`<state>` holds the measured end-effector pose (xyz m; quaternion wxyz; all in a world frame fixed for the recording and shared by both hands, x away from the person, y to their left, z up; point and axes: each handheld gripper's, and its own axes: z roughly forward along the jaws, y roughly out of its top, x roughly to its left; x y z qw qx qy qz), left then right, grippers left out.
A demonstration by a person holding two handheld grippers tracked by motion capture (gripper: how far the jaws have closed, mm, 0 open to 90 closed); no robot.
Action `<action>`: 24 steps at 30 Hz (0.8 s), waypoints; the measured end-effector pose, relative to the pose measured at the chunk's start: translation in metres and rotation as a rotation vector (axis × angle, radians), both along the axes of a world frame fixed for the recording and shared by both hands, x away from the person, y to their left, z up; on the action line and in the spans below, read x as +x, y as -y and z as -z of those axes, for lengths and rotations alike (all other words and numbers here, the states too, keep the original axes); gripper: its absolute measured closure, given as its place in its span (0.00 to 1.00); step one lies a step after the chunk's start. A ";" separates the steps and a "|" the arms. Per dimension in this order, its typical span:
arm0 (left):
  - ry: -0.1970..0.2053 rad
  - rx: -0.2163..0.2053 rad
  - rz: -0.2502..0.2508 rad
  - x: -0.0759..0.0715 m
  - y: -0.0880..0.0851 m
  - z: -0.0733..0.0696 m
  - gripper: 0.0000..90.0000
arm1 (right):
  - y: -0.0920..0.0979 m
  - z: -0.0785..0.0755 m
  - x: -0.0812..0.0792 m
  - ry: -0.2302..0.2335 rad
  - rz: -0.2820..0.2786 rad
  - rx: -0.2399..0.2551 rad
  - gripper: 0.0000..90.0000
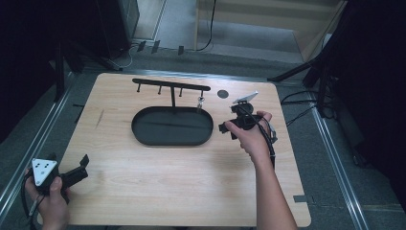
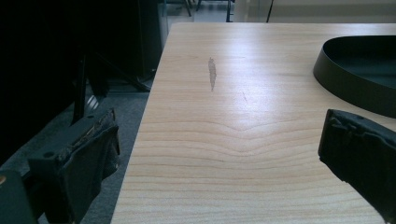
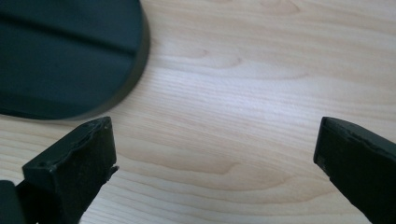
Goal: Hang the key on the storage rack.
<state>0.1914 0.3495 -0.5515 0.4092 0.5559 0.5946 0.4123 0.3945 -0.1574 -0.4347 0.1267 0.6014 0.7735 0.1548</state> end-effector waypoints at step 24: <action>0.000 0.000 0.000 0.000 0.000 0.000 0.00 | 0.086 0.066 -0.057 0.155 0.098 0.051 0.06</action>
